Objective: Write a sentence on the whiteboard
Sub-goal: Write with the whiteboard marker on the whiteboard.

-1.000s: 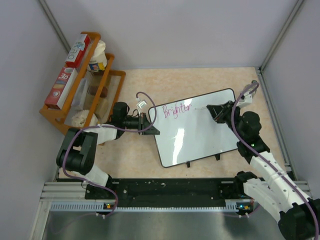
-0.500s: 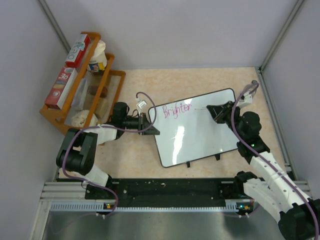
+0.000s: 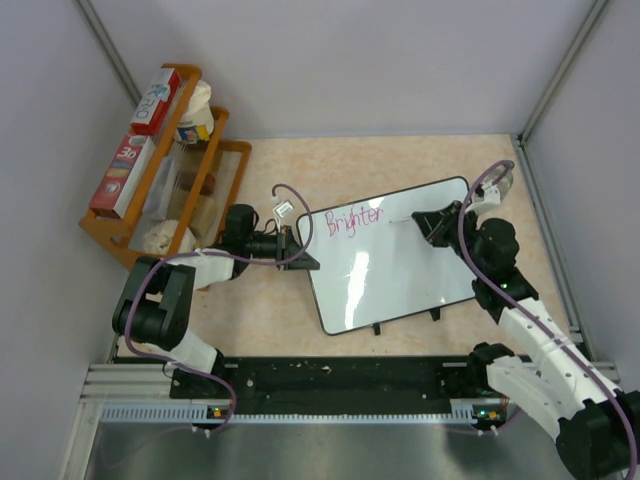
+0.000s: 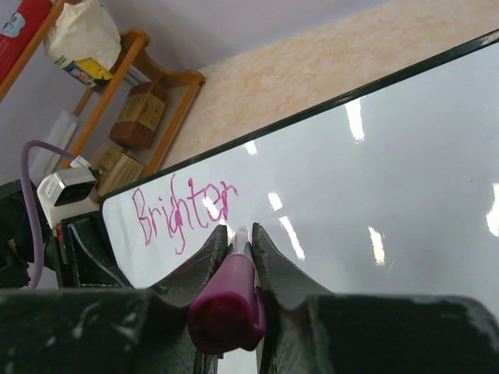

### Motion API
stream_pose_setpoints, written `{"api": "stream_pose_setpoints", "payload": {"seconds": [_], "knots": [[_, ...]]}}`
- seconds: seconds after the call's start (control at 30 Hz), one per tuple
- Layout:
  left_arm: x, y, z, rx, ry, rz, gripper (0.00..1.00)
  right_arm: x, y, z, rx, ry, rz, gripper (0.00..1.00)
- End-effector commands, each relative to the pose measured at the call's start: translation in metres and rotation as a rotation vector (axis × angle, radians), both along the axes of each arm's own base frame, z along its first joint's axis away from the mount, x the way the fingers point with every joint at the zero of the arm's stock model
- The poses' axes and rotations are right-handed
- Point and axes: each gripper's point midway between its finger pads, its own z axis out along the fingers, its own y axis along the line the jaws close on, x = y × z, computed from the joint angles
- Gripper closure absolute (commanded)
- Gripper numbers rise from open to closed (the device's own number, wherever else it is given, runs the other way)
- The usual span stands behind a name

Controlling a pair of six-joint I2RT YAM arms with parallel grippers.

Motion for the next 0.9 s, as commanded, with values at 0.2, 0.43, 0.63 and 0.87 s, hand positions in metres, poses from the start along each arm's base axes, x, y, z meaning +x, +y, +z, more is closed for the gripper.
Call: {"api": "stream_pose_setpoints", "payload": {"seconds": [0.2,0.43,0.63,0.87], "knots": [[0.003,0.0,-0.028,0.079,-0.158,0.016,1.0,0.018,0.0,0.059,0.007,-0.143,-0.015,1.0],[0.003,0.0,-0.027,0.077,-0.16,0.016,1.0,0.031,-0.007,0.053,-0.029,-0.129,-0.07,1.0],[0.003,0.0,-0.027,0.077,-0.159,0.016,1.0,0.041,-0.009,0.044,-0.045,-0.112,-0.092,1.0],[0.002,0.0,-0.027,0.075,-0.16,0.015,1.0,0.046,-0.009,0.027,-0.059,-0.074,-0.1,1.0]]}}
